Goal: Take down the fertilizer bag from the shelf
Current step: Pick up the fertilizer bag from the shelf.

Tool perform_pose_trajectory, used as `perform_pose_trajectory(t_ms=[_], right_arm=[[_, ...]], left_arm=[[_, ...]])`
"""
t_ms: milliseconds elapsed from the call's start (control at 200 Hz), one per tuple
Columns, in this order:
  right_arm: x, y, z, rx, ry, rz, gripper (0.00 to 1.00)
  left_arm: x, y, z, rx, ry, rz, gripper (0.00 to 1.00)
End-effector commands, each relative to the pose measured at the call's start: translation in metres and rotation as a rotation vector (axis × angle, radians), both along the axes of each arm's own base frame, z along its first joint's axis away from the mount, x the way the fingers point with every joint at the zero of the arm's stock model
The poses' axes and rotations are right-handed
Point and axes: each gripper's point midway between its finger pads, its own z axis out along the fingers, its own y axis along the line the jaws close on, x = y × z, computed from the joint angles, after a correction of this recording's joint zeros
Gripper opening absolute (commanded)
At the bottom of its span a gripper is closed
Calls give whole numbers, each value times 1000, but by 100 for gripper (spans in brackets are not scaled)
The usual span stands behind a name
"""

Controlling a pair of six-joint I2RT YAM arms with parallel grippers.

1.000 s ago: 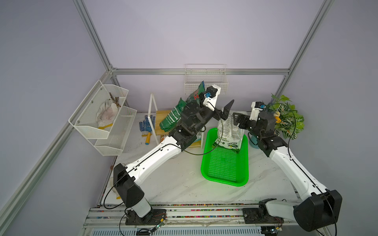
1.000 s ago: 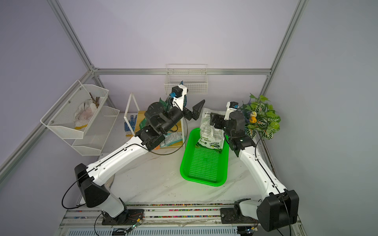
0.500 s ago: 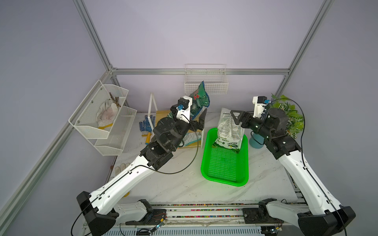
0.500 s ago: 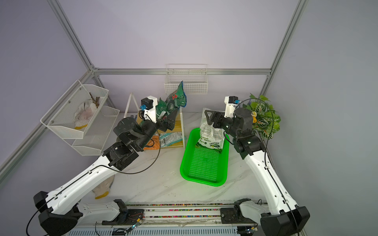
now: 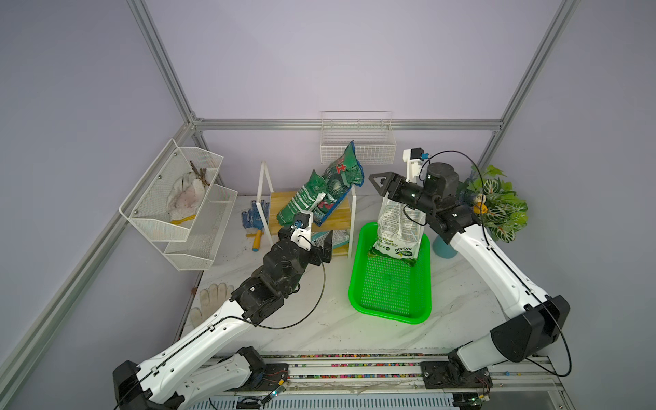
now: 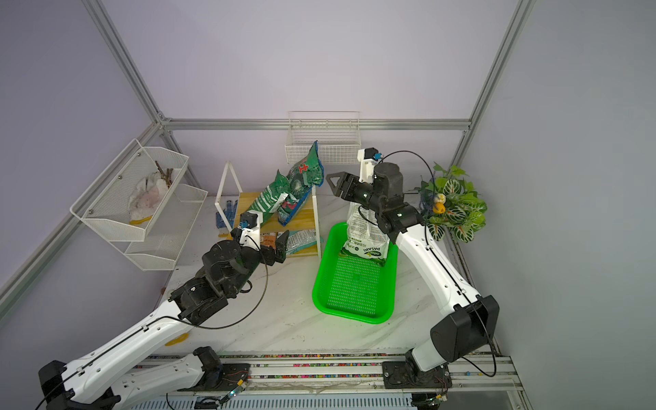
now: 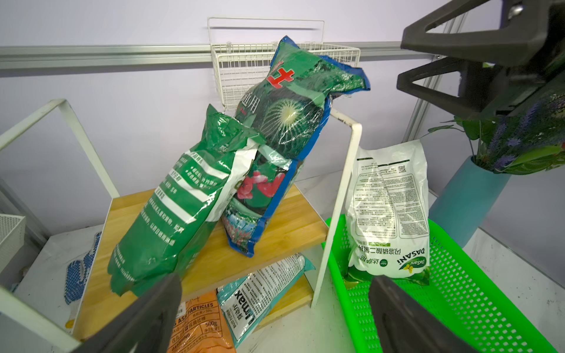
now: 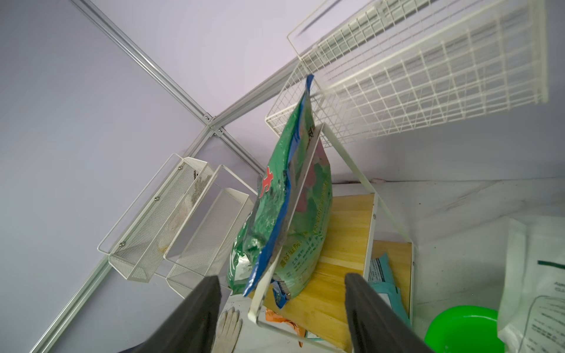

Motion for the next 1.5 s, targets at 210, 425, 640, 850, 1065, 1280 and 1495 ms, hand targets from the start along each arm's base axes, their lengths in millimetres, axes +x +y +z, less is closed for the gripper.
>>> perform_pose_trajectory(t_ms=[210,425,640,850,1065,1280,1495], right_arm=[[16,48,21,90,-24,61,56],[25,64,25,103,-30,65,33],[24,74,40,110,-62,81,0],[10,80,79,118,-142,138,0],[-24,72,129,131,-252,174,0],[-51,74,145,152,-259,270,0],[-79,62,163,157,-313,275,0]], left_arm=[[12,11,-51,99,73,92,100],[14,12,-49,97,48,91,100],[10,21,-49,87,35,102,100],[9,26,-55,80,43,112,100],[13,26,-61,77,62,117,100],[15,25,-65,68,79,119,100],[15,27,-71,65,102,128,100]])
